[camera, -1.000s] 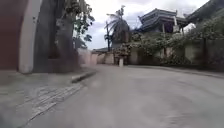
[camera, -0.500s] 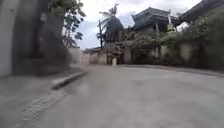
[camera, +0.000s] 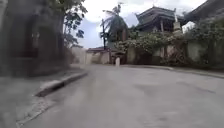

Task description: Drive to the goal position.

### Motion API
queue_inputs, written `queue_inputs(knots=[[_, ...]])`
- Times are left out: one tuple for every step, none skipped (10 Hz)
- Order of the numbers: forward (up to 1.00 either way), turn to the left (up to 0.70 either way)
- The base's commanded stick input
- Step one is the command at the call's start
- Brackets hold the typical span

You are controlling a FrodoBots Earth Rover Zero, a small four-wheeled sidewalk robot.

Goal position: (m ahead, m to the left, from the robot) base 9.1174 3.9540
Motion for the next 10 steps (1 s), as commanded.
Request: queue_inputs(knots=[[1.0, 0.0], [1.0, 0.0], [1.0, 0.0], [1.0, 0.0], [1.0, 0.0], [1.0, 0.0], [1.0, 0.0], [1.0, 0.0], [1.0, 0.0], [1.0, 0.0]])
